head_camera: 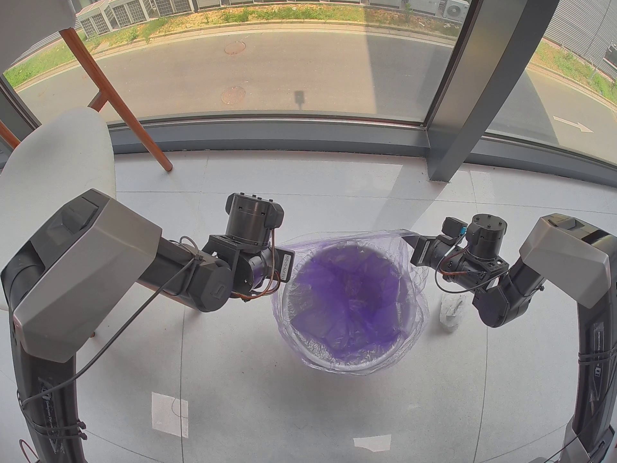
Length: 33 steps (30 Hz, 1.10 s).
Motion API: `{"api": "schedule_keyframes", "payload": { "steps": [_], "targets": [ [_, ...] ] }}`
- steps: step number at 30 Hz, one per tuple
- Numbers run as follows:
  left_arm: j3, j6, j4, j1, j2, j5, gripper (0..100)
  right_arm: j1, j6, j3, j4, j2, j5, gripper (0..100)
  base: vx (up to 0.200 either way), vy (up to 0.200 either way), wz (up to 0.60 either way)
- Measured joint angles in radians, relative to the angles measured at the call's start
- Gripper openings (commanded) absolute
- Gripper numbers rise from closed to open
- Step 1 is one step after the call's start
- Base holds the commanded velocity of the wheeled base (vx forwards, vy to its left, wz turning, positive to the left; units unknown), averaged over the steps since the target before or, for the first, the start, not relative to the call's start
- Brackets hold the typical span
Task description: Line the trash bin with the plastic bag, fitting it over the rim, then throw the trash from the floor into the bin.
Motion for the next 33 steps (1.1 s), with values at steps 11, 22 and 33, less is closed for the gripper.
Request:
{"api": "schedule_keyframes", "payload": {
  "steps": [11, 22, 33],
  "targets": [
    [0.01, -0.049, -0.002, 0.002, 0.027, 0.001, 0, 0.006, 0.0, 0.016, -0.002, 0.034, -0.002, 0, 0.0, 0.0, 0.0],
    [0.009, -0.054, -0.005, -0.007, 0.068, 0.0, 0, 0.002, 0.0, 0.021, -0.023, 0.07, -0.001, 0, 0.0, 0.0, 0.0],
    [0.003, -0.058, -0.007, 0.011, 0.073, 0.0, 0, 0.004, -0.001, 0.017, -0.021, 0.103, -0.005, 0, 0.0, 0.0, 0.0]
  ]
}}
